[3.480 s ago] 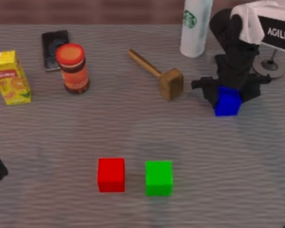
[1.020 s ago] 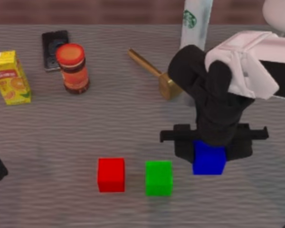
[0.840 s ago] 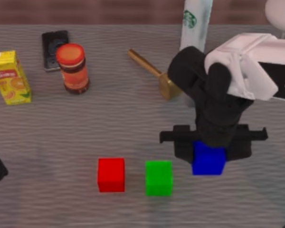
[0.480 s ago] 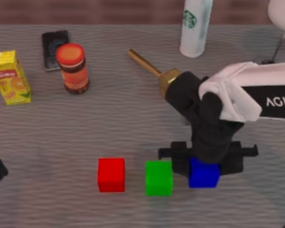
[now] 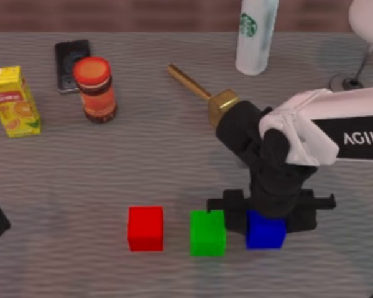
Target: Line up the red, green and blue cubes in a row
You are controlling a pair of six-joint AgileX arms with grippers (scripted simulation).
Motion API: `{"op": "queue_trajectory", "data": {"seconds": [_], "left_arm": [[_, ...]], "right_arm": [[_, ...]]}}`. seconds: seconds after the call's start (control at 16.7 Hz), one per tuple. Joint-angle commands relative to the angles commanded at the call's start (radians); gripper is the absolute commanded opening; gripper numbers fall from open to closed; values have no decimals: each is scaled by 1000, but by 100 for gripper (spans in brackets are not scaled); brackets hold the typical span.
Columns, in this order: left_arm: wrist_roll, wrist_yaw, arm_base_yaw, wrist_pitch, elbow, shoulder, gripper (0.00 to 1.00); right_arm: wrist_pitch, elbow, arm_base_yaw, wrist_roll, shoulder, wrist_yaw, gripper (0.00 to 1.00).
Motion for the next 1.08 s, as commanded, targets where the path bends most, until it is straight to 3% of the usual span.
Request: {"op": "queue_trajectory", "data": {"seconds": [0.66, 1.08], "left_arm": [[0, 0, 0, 0, 0, 0, 100], [0, 0, 0, 0, 0, 0, 100]], "right_arm": [[0, 0, 0, 0, 0, 0, 98], [0, 0, 0, 0, 0, 0, 100]]}}
